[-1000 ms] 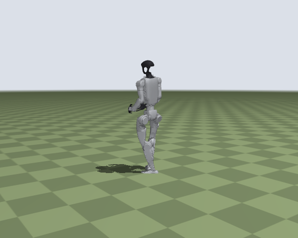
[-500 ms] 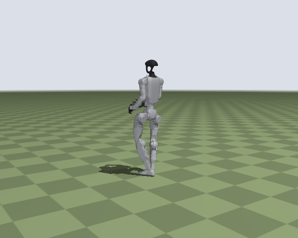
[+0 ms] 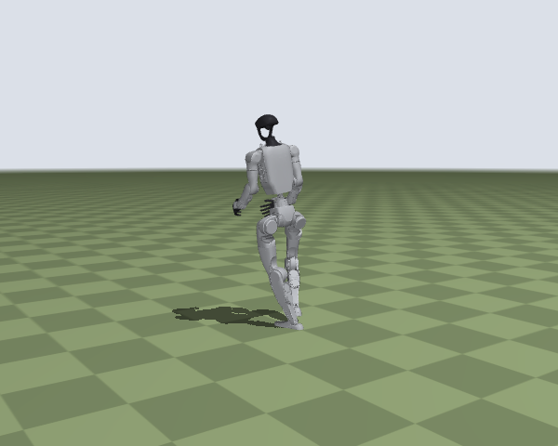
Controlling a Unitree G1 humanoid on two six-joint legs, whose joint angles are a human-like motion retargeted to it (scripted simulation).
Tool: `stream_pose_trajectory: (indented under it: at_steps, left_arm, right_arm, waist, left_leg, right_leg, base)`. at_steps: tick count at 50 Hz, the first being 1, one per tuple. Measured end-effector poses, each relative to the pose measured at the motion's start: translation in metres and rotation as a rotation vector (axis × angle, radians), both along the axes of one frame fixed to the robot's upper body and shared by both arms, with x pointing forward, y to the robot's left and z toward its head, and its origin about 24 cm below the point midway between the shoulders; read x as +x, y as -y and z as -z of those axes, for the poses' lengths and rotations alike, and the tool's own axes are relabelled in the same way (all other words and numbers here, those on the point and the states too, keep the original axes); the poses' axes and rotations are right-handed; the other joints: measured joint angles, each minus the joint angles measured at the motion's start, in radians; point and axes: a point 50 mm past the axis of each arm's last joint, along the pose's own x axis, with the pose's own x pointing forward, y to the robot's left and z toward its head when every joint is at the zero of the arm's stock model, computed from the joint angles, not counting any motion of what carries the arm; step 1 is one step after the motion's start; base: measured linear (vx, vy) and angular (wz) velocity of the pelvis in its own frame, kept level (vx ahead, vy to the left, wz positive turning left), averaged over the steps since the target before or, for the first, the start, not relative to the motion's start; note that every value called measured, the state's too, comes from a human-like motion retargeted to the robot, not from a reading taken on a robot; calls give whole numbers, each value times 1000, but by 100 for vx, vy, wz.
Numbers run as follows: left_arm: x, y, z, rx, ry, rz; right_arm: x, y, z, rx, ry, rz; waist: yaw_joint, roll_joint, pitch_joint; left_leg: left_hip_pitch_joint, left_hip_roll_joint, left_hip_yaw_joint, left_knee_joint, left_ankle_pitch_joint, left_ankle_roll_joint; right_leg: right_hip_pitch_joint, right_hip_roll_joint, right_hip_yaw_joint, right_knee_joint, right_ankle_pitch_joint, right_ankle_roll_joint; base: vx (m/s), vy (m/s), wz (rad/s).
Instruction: Walk run
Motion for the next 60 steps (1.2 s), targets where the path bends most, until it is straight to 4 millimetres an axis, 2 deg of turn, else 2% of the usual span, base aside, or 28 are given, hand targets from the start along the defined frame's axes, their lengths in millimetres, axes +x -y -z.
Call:
stream_pose_trajectory:
  at_steps: [3,5,7,8,10,12,15,17,20,23,26,28,30,32,33,35,37,40,43,45,47,48,50,52,54,56,58,60]
  left_arm:
    - [27,8,-36,3,133,83]
    - [32,14,-49,5,177,146]
    - [24,14,-47,25,166,195]
    - [17,13,-42,37,150,206]
    - [-2,10,-24,55,86,209]
    - [-27,8,1,65,-17,196]
    - [-72,0,36,29,-160,148]
    - [-95,-1,51,-78,-214,1]
    - [-117,-31,52,-84,-211,-156]
    - [-132,-52,45,-36,-184,-181]
    - [-111,-42,34,-93,-96,-187]
    - [-77,-32,18,-140,-1,-164]
    - [-36,-27,-6,-175,102,-115]
    - [-9,-17,-23,-214,157,-62]
    - [-1,-6,-30,-256,172,-22]
    - [17,-3,-52,-291,244,19]
    - [25,-13,-76,-243,329,53]
    - [23,-18,-91,-214,388,65]
    - [11,-8,-80,-275,361,38]
    - [2,-9,-71,-276,326,10]
    - [-6,-15,-57,-231,277,-15]
    - [-14,-20,-44,-202,226,-32]
    - [-57,-28,-6,-163,48,-46]
    - [-100,-10,31,-251,-148,-68]
    - [-135,-3,54,-360,-282,-158]
    - [-154,-18,56,-348,-289,-230]
    - [-156,-42,44,-215,-224,-219]
    - [-140,-55,29,-97,-141,-157]
  right_arm:
    - [-20,29,6,-31,-37,102]
    - [-33,46,6,-42,-48,183]
    - [-34,55,0,-22,-7,268]
    - [-30,57,-6,-5,34,296]
    - [-15,53,-16,19,108,312]
    - [10,37,-28,42,176,249]
    - [48,7,-46,177,230,181]
    - [71,-12,-68,301,295,103]
    - [85,-33,-100,293,423,-100]
    - [86,-32,-103,175,411,-107]
    - [78,-23,-94,268,359,118]
    - [67,-15,-80,336,302,228]
    - [54,4,-57,274,238,250]
    - [24,21,-22,118,86,307]
    - [6,27,-9,75,18,329]
    - [-20,26,0,105,-36,284]
    - [-37,41,0,109,-34,264]
    - [-59,61,1,27,-40,280]
    - [-52,62,-3,4,13,309]
    - [-28,49,-10,27,76,255]
    - [5,29,-24,65,154,165]
    - [16,21,-30,82,177,127]
    - [23,9,-31,163,142,125]
    - [34,-3,-36,300,119,149]
    - [41,-9,-45,350,130,84]
    - [45,-13,-57,285,185,-16]
    - [46,-4,-61,164,211,-49]
    - [44,8,-59,69,211,-12]
  waist:
    - [-56,8,-41]
    - [-96,19,-68]
    - [-131,19,-87]
    - [-145,14,-91]
    - [-168,-3,-91]
    - [-148,-55,-87]
    - [-114,-83,-87]
    - [-32,-94,-75]
    - [51,-95,-79]
    - [178,-105,-79]
    - [236,-86,-41]
    - [245,-79,-20]
    - [207,-65,-11]
    - [189,2,-22]
    - [169,27,-27]
    - [63,59,-72]
    - [-59,74,-111]
    - [-202,87,-112]
    - [-260,33,-104]
    - [-255,-42,-73]
    - [-246,-82,-53]
    - [-235,-97,-61]
    - [-164,-144,-65]
    - [-22,-161,-95]
    - [67,-131,-108]
    - [141,-110,-103]
    - [216,-102,-85]
    - [266,-73,-67]
  left_leg:
    - [13,-18,-16,-26,14,-1]
    - [25,-22,-12,-28,57,-24]
    - [31,-21,14,21,141,-48]
    - [26,-14,41,73,193,-56]
    - [-7,32,137,255,328,-48]
    - [-82,67,231,527,431,-21]
    - [-232,130,238,894,323,38]
    - [-347,125,215,931,277,-6]
    - [-489,105,202,807,210,-14]
    - [-528,93,204,492,156,-21]
    - [-483,15,26,215,143,-75]
    - [-445,11,-33,164,165,-31]
    - [-363,131,128,258,0,16]
    - [-330,54,-132,306,-38,10]
    - [-283,113,-67,338,-82,9]
    - [-240,109,-71,315,-92,-18]
    - [-157,55,-72,181,10,-54]
    - [12,18,-43,37,325,-139]
    - [109,-20,83,49,664,-172]
    - [122,-85,104,173,700,-152]
    - [63,-52,221,380,574,-91]
    - [24,-44,273,467,515,-39]
    - [-87,-32,261,652,419,15]
    - [-251,-22,224,679,344,0]
    - [-363,14,208,580,280,-3]
    - [-447,39,196,426,239,-11]
    - [-505,6,99,225,223,-32]
    - [-511,-17,-50,57,238,-67]
  right_leg:
    - [-99,-3,-18,-100,-21,2]
    - [-142,29,13,-218,-27,22]
    - [-145,59,75,-326,-24,51]
    - [-130,55,77,-366,-20,61]
    - [-80,-2,31,-409,5,-5]
    - [-23,-17,77,-396,-112,-11]
    - [9,-33,127,-354,-166,9]
    - [75,20,181,-442,-148,25]
    - [226,85,183,-643,-32,41]
    - [375,109,141,-798,234,83]
    - [507,156,94,-831,489,69]
    - [529,155,80,-723,587,65]
    - [463,133,33,-453,550,46]
    - [384,165,10,-197,471,3]
    - [324,137,-5,-65,422,-6]
    - [150,83,-32,87,321,-39]
    - [-26,41,-56,64,221,-69]
    - [-184,32,-83,-198,163,-63]
    - [-211,34,-10,-545,130,-14]
    - [-179,6,104,-635,199,-42]
    - [-166,-6,223,-502,60,-96]
    - [-146,-71,170,-434,39,-89]
    - [-39,-114,192,-376,-49,-47]
    - [66,-52,241,-466,-64,6]
    - [242,21,127,-643,40,23]
    - [399,92,92,-783,260,56]
    - [496,130,110,-835,535,65]
    - [556,172,119,-799,729,68]
  base:
    - [90,-16,59]
    - [87,-15,62]
    - [101,-21,64]
    - [81,-16,63]
    - [85,-18,45]
    - [97,-24,-10]
    - [117,-20,11]
    - [123,-12,-83]
    - [103,-5,-76]
    - [151,-7,-58]
    - [130,-18,8]
    - [100,-26,23]
    - [151,-25,64]
    - [186,-21,20]
    - [192,-18,-1]
    - [183,-23,-25]
    - [143,-18,24]
    - [121,-14,97]
    - [141,-29,72]
    - [151,-34,-23]
    - [209,-41,-11]
    - [213,-33,6]
    - [222,-32,13]
    - [212,-28,4]
    - [190,-24,-49]
    - [206,-35,-101]
    - [133,-32,-68]
    - [141,-32,3]
